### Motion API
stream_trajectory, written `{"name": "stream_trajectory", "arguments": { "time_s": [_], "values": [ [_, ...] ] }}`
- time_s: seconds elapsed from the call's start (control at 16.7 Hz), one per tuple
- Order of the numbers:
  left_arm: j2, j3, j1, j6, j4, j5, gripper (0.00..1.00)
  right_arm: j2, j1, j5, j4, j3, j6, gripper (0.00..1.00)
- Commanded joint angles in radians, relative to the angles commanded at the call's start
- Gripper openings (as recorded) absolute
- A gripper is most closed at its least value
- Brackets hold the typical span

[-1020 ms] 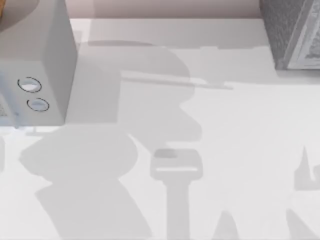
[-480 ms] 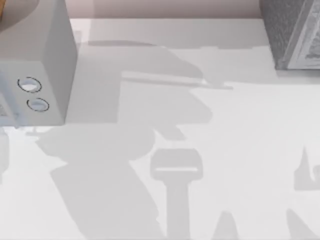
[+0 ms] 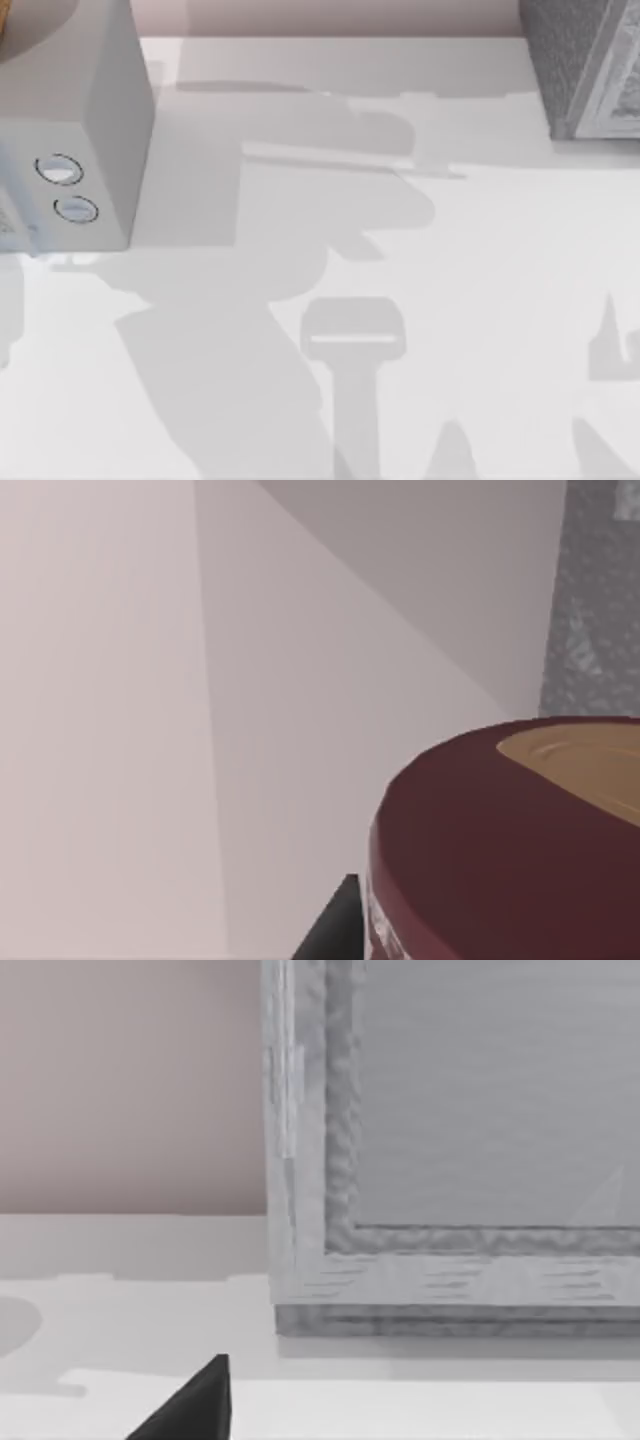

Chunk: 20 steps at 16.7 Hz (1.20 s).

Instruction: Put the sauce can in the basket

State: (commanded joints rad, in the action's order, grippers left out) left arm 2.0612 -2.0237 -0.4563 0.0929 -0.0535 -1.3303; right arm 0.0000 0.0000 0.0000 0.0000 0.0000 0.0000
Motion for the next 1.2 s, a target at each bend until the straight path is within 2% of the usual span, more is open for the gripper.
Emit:
{"name": "stream_trajectory", "arguments": {
  "time_s": [0.06,0.84,1.2],
  "values": [
    [0.0,0.0,0.0,0.0,0.0,0.0,0.0,0.0,0.0,0.0,0.0,0.0,0.0,1.0],
    [0.0,0.0,0.0,0.0,0.0,0.0,0.98,0.0,0.0,0.0,0.0,0.0,0.0,1.0],
    [0.0,0.0,0.0,0.0,0.0,0.0,1.0,0.0,0.0,0.0,0.0,0.0,0.0,1.0]
  ]
}}
